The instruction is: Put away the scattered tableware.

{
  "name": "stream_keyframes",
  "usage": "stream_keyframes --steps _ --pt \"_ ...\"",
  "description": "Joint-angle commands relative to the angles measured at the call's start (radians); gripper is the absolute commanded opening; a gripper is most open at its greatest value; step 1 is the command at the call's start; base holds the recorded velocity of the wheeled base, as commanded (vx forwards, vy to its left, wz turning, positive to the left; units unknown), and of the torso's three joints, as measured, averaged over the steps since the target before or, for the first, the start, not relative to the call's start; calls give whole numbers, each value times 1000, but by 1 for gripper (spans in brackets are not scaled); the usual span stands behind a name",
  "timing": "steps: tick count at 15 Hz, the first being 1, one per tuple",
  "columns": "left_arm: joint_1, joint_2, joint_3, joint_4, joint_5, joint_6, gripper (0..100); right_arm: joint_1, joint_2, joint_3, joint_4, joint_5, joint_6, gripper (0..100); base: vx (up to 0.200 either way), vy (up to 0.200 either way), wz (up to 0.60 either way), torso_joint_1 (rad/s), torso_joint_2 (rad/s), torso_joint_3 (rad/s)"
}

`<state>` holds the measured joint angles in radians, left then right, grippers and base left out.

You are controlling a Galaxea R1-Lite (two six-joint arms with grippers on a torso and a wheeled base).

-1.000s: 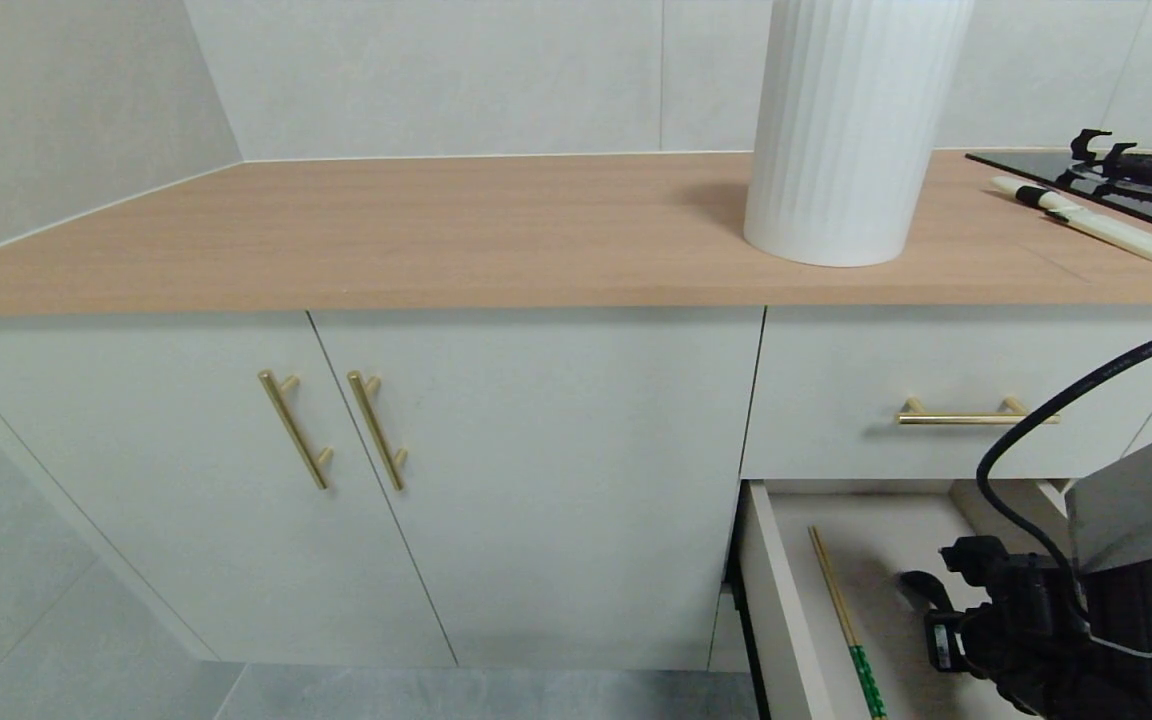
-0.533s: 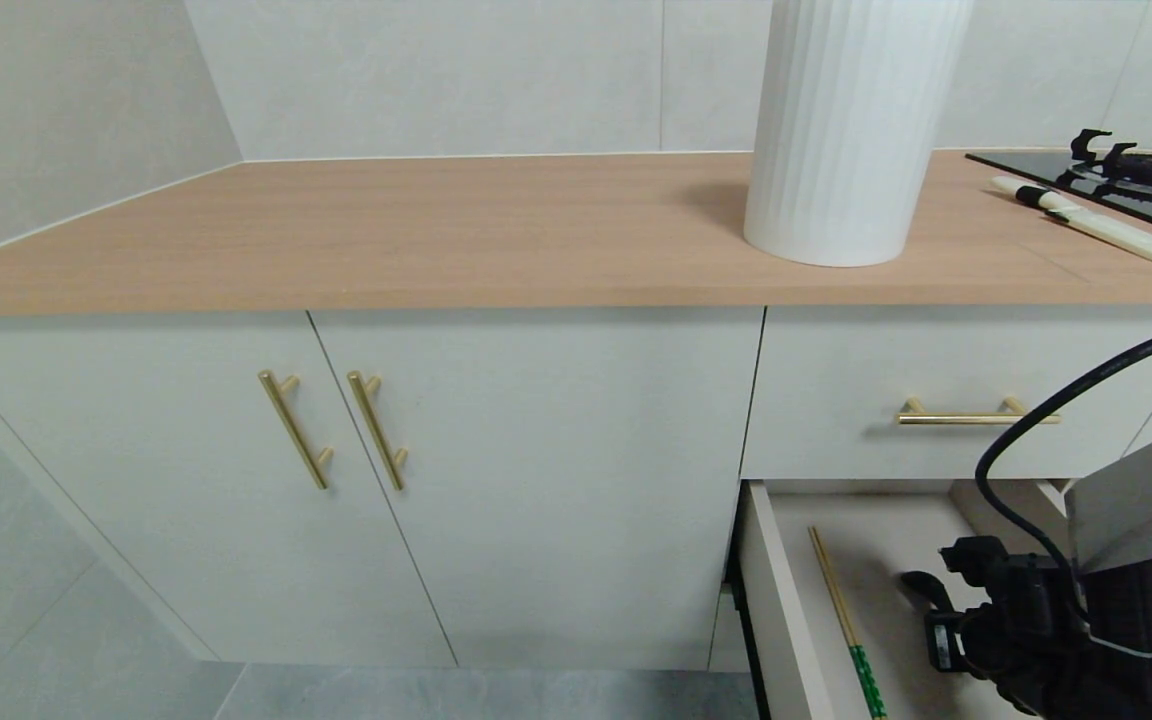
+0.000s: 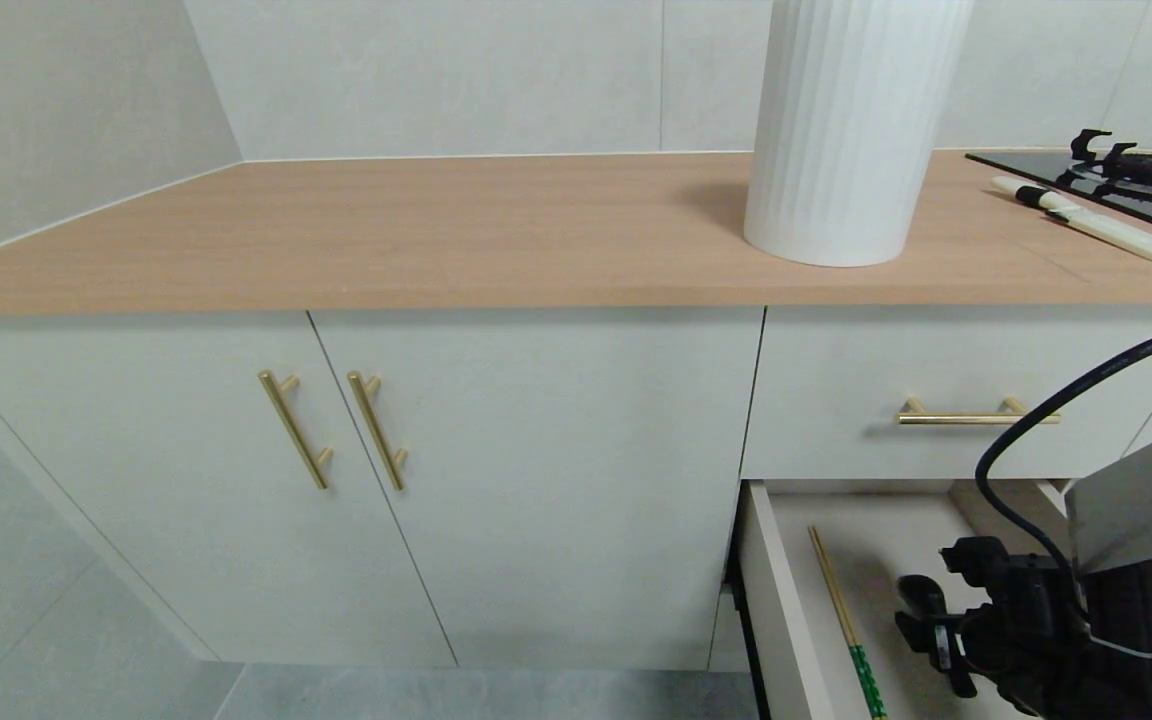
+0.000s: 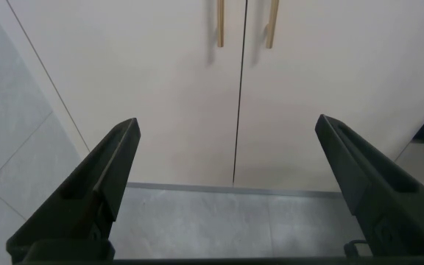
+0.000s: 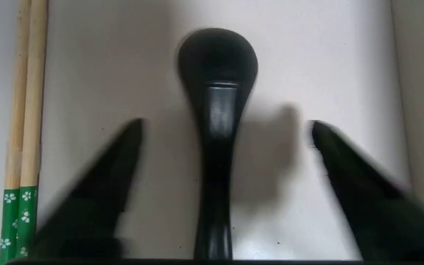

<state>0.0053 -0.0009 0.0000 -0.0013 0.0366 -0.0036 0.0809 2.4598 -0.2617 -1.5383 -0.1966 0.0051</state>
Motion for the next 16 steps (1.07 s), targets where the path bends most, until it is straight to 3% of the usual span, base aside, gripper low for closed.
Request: stream_keyframes --steps 1,4,9,11,16 --pt "1 1 0 0 0 -1 100 0 -2 1 0 0 -1 100 0 0 0 0 0 0" --pt "1 1 0 0 0 1 100 0 -44 9 0 0 -1 100 0 0 0 0 0 0" --pt "1 1 0 0 0 -1 100 -4 -305 65 49 0 -4 100 0 0 0 0 0 0" --pt "-1 1 0 0 0 -1 100 -4 -495 50 230 0 -4 100 0 0 0 0 0 0" --pt "1 1 0 0 0 -1 100 -4 -955 -162 1001 23 10 100 0 0 0 0 0 0"
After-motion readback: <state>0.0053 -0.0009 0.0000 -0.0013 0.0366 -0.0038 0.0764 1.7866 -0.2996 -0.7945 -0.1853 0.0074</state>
